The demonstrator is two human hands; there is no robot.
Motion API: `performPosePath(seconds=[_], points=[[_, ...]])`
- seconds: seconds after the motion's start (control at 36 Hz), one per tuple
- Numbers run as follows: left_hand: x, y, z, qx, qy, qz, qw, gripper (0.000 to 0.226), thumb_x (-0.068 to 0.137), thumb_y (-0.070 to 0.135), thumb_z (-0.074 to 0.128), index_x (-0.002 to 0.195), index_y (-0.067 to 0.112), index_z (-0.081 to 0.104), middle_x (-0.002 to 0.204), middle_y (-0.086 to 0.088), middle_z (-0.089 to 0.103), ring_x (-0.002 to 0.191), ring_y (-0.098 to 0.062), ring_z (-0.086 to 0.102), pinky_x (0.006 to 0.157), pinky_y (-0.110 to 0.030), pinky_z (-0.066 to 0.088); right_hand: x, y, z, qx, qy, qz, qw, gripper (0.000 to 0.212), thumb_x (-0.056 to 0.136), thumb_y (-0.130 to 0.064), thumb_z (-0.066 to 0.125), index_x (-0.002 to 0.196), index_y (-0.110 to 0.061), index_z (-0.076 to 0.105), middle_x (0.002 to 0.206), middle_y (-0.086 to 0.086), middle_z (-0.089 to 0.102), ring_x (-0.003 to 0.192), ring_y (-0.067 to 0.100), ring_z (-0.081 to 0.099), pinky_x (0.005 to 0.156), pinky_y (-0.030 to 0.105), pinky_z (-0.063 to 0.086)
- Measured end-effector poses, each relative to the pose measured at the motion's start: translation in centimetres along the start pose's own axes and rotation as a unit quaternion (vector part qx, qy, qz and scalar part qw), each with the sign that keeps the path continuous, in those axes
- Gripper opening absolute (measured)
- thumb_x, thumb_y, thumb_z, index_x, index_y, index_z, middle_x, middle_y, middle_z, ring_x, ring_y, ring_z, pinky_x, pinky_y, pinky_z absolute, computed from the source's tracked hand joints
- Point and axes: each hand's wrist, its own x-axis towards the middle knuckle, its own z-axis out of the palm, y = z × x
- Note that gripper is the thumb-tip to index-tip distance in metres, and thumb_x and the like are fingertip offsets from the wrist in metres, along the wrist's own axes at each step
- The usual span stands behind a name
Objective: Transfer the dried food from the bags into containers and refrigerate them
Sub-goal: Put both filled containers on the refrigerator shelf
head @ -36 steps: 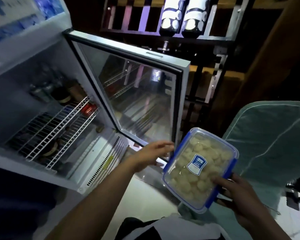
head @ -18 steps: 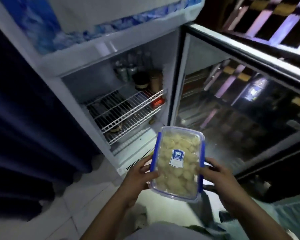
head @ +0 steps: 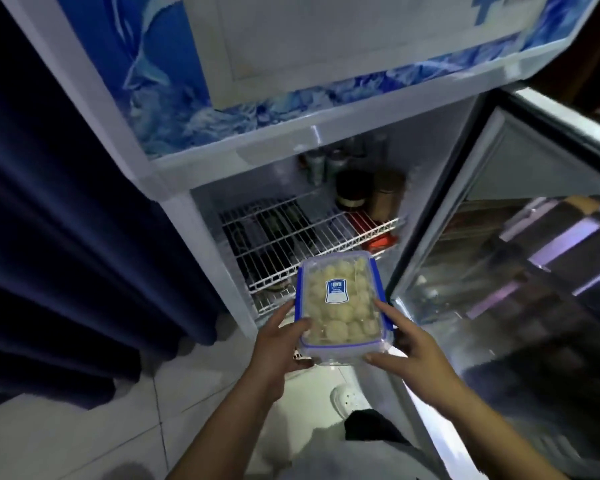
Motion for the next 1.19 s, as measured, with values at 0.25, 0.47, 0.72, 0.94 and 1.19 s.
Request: performPosePath(seconds=[0.25,0.47,0.72,0.94,1.19], points=[[7.1,3.3,5.7,-0.062,0.087,-0.003,0.994,0.044,0.091,0.021,0.073,0.131,0.034,0.059,0.11,0.0,0.073,0.092,-0.024,0.074,0.063,-0.039,0.062,12.9,0.8,-5.5,-0.043,-0.059,-0.026,0.997,0.068,0.081,-0.016,0.082,0.138,-0.041,0.055,0.136,0.002,0.062,0.125,0.028,0.058,0.106,0.053,0.046],[13.1,4.7,9.1,-0.121,0.122,0.024,0.985,0.047,0.087,0.01,0.076,0.123,0.033,0.056,0.105,-0.005,0.075,0.093,-0.03,0.074,0.078,-0.055,0.061,22.0,2.0,-7.3,-0.071,-0.082,-0.035,0.993,0.059,0.086,-0.031,0.077,0.134,-0.053,0.053,0.137,-0.008,0.06,0.118,0.019,0.062,0.105,0.048,0.047],[15.0,4.0,12.2,0.203,0.103,0.183,0.956,0.075,0.082,-0.002,0.076,0.145,0.027,0.048,0.148,0.003,0.032,0.131,-0.016,0.044,0.083,-0.009,0.052,25.8,1.6,-7.0,-0.239,-0.124,-0.096,0.958,0.065,0.097,-0.017,0.062,0.153,-0.033,0.033,0.168,0.003,0.001,0.149,0.025,0.025,0.108,0.024,0.03],[16.7,6.0,12.6,0.333,0.119,0.169,0.92,0.086,0.084,0.007,0.074,0.154,0.035,0.032,0.158,-0.005,0.023,0.137,-0.026,0.04,0.107,-0.042,0.047,29.9,0.5,-7.0,-0.449,-0.122,-0.077,0.882,0.076,0.09,-0.037,0.064,0.155,-0.03,0.024,0.162,0.009,0.018,0.149,0.029,0.017,0.116,0.05,0.026],[18.4,5.2,13.2,0.597,0.18,0.102,0.775,0.086,0.082,0.027,0.066,0.156,0.03,0.022,0.157,-0.011,0.027,0.138,-0.034,0.033,0.112,-0.049,0.033,30.7,1.5,-7.2,-0.527,-0.143,-0.072,0.835,0.083,0.09,-0.042,0.061,0.156,-0.037,0.011,0.166,-0.002,0.009,0.152,0.032,0.004,0.117,0.062,0.014]])
